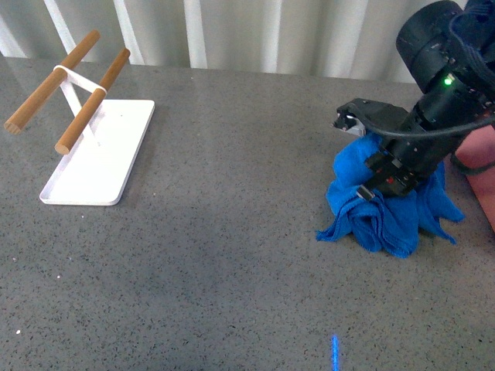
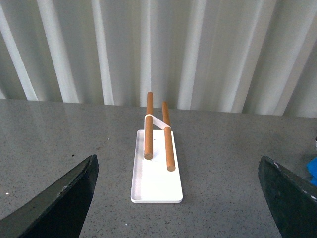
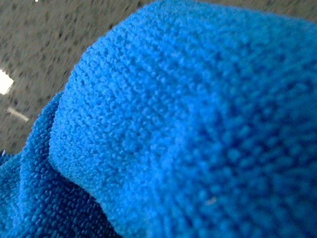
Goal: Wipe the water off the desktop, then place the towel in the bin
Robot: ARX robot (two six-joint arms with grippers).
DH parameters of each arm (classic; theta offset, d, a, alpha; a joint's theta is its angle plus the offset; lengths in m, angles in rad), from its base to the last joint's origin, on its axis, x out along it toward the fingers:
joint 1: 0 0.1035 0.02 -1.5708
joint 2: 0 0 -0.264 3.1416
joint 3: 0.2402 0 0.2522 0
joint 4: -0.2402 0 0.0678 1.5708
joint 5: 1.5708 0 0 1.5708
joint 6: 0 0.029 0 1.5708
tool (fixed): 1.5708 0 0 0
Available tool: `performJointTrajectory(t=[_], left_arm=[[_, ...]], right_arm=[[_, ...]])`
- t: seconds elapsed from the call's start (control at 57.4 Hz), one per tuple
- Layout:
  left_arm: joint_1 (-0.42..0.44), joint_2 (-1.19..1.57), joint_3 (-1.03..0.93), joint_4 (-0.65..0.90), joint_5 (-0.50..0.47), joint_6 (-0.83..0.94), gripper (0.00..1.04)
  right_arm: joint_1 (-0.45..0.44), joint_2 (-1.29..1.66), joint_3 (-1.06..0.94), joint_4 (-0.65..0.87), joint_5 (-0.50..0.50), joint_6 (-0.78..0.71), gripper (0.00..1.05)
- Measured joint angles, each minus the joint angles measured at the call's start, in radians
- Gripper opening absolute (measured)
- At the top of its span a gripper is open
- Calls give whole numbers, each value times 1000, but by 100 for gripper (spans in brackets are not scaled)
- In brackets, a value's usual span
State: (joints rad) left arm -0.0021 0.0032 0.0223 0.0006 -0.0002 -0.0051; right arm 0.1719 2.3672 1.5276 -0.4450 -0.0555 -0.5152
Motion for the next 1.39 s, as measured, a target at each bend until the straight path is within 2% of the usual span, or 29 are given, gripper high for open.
performJointTrajectory(t=[0.279, 0.488, 0.627, 0.819, 0.958, 1.098, 1.254, 1.394], left_arm=[[0, 0, 0, 0, 0, 0, 98], [0, 0, 0, 0, 0, 0, 98], [0, 0, 0, 0, 0, 0, 98], [0, 0, 0, 0, 0, 0, 98], [0, 0, 0, 0, 0, 0, 98], [0, 0, 0, 0, 0, 0, 98], [0, 0, 0, 0, 0, 0, 98], [0, 0, 0, 0, 0, 0, 98]], right_arm=[[69, 133, 267, -42, 35, 22, 4], [156, 192, 401, -63, -30, 72, 4], [225, 186, 398, -58, -74, 102, 4], [280, 81, 232, 8, -110, 134, 4], [281, -78, 98, 42, -73, 169, 4], [257, -238, 72, 31, -14, 177, 4], [209, -412, 145, -55, 40, 190, 4], [142, -481, 245, -149, 138, 212, 4]])
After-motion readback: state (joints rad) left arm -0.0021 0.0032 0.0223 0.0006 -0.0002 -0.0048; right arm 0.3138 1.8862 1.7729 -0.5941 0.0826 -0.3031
